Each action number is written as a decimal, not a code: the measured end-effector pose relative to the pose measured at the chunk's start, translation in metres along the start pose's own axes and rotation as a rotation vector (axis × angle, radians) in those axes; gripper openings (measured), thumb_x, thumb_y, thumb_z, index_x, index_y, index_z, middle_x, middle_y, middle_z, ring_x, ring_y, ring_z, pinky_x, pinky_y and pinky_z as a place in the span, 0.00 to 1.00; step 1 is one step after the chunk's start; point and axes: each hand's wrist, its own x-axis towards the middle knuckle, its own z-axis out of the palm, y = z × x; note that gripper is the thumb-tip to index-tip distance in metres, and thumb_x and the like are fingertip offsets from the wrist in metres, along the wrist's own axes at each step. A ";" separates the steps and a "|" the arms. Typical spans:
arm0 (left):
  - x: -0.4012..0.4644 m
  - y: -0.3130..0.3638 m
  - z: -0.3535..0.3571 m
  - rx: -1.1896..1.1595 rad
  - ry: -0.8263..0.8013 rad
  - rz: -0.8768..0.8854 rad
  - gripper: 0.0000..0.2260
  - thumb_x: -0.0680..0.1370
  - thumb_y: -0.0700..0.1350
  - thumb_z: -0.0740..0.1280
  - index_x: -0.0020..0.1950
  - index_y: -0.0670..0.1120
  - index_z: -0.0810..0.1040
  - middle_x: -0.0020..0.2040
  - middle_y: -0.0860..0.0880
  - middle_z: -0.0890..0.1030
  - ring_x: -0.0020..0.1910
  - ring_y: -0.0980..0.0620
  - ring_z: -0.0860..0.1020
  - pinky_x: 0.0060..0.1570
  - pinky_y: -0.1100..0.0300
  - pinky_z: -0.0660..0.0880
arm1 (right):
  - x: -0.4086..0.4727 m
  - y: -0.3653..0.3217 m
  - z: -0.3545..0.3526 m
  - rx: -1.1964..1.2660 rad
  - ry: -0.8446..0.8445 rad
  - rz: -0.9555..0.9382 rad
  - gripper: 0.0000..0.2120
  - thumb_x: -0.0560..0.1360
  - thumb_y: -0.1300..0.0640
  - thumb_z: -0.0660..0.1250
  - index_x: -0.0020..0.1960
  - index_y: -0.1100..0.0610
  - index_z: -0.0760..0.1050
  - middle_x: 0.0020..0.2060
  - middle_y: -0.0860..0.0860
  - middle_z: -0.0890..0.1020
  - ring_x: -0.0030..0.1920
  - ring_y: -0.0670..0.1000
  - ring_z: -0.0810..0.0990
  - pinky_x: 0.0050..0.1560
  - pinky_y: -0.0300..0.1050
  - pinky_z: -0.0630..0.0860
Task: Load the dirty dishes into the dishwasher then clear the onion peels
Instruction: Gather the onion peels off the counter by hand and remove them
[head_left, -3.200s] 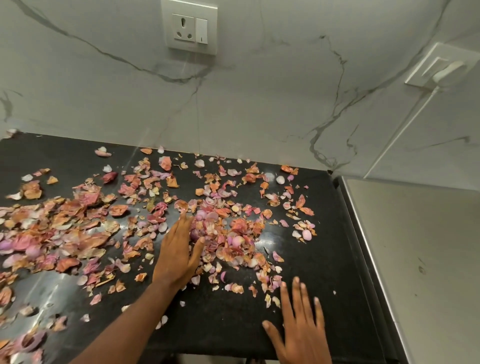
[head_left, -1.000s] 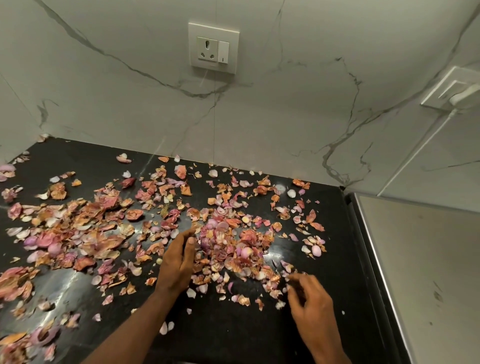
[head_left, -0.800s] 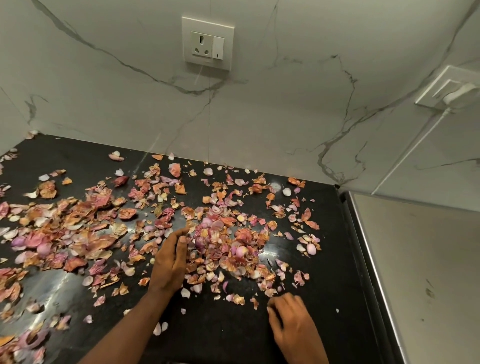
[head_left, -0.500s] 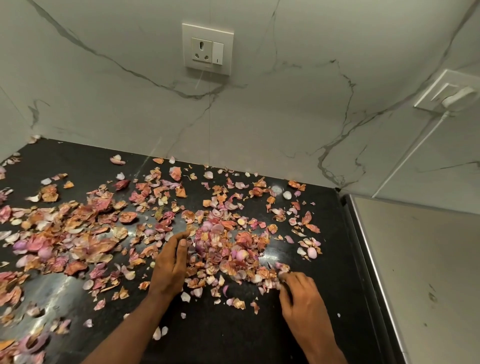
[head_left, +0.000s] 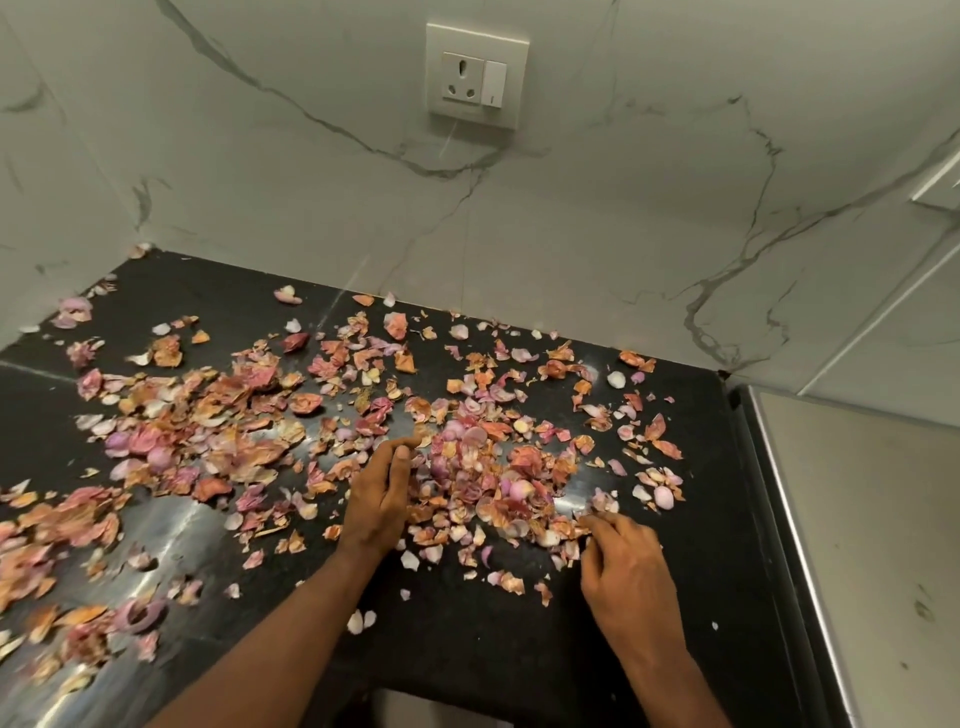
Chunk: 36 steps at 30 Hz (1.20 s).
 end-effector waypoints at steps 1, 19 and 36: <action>0.001 0.001 -0.002 -0.065 0.000 -0.034 0.21 0.86 0.60 0.52 0.63 0.52 0.80 0.54 0.51 0.83 0.53 0.56 0.82 0.48 0.63 0.80 | -0.006 -0.009 0.001 0.043 -0.005 -0.069 0.16 0.82 0.51 0.65 0.69 0.49 0.78 0.63 0.45 0.80 0.63 0.44 0.74 0.66 0.46 0.76; -0.009 -0.004 -0.056 -0.352 0.057 -0.230 0.29 0.87 0.59 0.46 0.60 0.44 0.82 0.56 0.45 0.86 0.57 0.47 0.84 0.60 0.49 0.79 | 0.002 -0.097 0.073 -0.215 -0.331 -0.656 0.26 0.86 0.35 0.44 0.83 0.36 0.50 0.83 0.53 0.53 0.83 0.61 0.45 0.76 0.62 0.41; -0.029 -0.017 -0.058 -0.513 0.243 -0.322 0.29 0.88 0.57 0.49 0.53 0.39 0.82 0.51 0.40 0.87 0.54 0.40 0.85 0.58 0.44 0.79 | 0.037 -0.095 0.032 0.169 0.029 -0.435 0.16 0.78 0.59 0.71 0.64 0.50 0.81 0.59 0.47 0.83 0.64 0.48 0.76 0.70 0.52 0.74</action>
